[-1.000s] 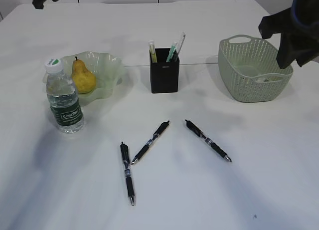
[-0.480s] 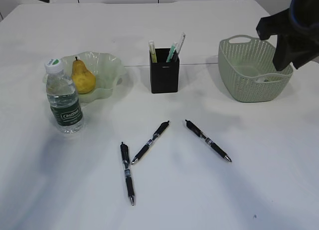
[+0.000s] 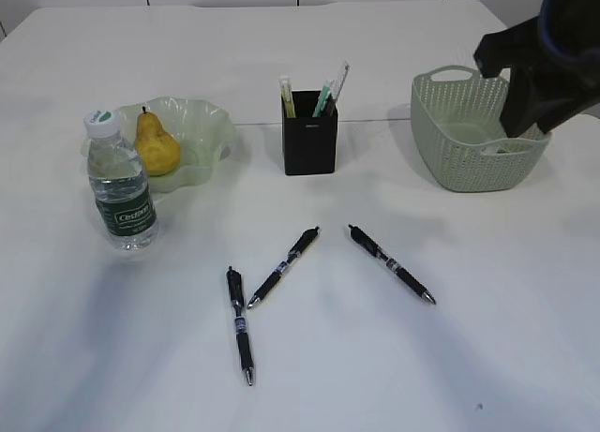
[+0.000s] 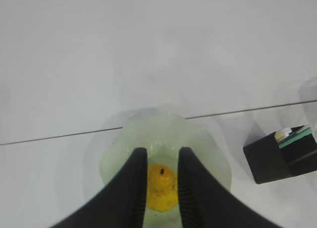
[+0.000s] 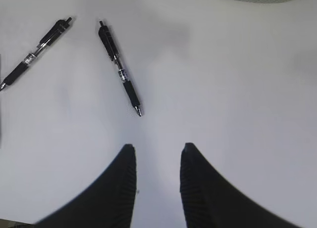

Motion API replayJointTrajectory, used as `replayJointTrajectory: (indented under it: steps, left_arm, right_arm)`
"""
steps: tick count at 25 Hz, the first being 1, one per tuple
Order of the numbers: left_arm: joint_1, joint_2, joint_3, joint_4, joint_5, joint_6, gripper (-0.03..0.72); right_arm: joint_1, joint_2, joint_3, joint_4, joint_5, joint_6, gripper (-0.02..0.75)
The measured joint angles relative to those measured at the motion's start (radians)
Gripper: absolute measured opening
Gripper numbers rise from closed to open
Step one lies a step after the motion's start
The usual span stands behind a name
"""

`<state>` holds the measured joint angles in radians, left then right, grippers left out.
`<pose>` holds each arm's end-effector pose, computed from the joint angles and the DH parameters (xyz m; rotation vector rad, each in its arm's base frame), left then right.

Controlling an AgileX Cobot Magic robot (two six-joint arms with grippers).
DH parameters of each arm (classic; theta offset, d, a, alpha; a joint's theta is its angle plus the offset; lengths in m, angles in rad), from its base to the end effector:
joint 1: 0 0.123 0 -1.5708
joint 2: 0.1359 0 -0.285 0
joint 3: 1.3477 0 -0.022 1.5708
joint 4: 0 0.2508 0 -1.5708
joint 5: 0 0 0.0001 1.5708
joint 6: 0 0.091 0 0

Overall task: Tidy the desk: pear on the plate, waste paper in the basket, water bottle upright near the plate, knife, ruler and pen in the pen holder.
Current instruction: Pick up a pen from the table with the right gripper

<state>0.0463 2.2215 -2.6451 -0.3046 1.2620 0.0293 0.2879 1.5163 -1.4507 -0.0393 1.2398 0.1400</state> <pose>0.4750 -0.0040 0.4074 0.0192 2.2945 -0.3440 0.2932 0.0833 0.3491 -0.2146 2.7801 0.0517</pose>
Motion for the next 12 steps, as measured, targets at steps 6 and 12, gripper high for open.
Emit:
replayJointTrajectory:
  steps: [6,12]
  left_arm:
    - [0.0,-0.065,0.017,0.0,0.001,0.019,0.146]
    - [-0.002,-0.077,0.162,0.052,0.001,0.092,0.146]
  right_arm:
    - [0.0,0.0,0.0,0.015,0.0,-0.024,0.26]
    - [0.0,0.0,0.0,0.025,0.0,-0.037,0.26]
